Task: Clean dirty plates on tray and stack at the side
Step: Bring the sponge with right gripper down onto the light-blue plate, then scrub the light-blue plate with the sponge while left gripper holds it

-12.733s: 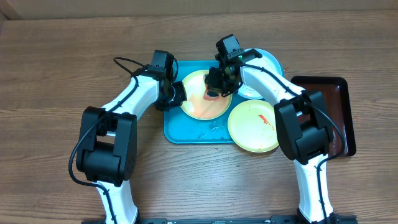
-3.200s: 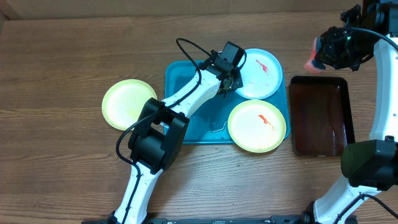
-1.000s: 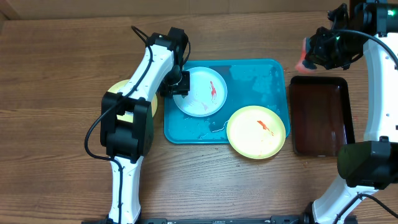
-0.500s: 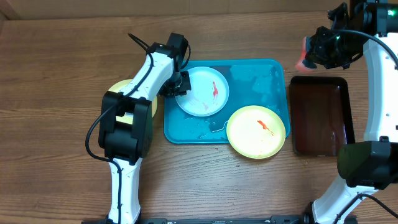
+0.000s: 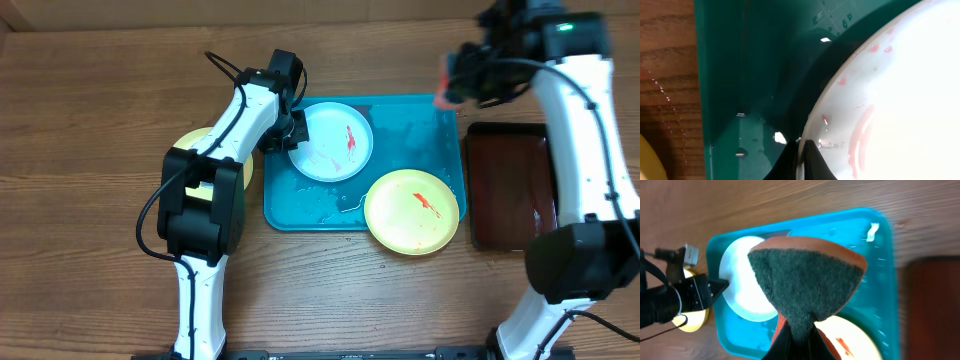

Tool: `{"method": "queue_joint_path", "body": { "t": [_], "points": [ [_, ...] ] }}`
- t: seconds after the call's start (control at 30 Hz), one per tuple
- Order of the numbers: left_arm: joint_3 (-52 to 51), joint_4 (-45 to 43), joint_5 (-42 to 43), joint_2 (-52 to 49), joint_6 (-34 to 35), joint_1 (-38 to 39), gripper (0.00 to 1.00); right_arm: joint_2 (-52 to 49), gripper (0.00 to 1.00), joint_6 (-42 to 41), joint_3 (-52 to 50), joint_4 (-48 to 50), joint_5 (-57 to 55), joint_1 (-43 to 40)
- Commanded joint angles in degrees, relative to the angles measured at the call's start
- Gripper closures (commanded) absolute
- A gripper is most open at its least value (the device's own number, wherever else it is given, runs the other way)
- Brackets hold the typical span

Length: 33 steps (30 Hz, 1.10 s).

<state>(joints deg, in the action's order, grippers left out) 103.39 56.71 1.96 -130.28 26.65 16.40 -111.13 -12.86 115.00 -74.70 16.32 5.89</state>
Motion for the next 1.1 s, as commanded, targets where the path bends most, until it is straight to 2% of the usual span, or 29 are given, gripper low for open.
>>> {"method": "queue_joint_path", "body": {
  "t": [0.0, 0.3, 0.6, 1.07],
  "points": [
    [-1.0, -0.2, -0.5, 0.2, 0.4, 0.0, 0.96, 0.4, 0.96, -2.8, -4.6, 3.3, 0.3, 3.7],
    [-1.0, -1.5, 1.1, 0.2, 0.4, 0.0, 0.96, 0.2, 0.96, -7.0, -13.0, 13.9, 0.5, 10.1],
    [-1.0, -2.5, 2.6, 0.2, 0.4, 0.1, 0.96, -0.5, 0.96, -10.6, -13.1, 20.3, -0.2, 14.2],
    [-1.0, -3.1, 4.1, 0.2, 0.4, 0.1, 0.96, -8.8, 0.96, -12.7, -13.0, 24.4, -0.3, 15.8]
  ]
}}
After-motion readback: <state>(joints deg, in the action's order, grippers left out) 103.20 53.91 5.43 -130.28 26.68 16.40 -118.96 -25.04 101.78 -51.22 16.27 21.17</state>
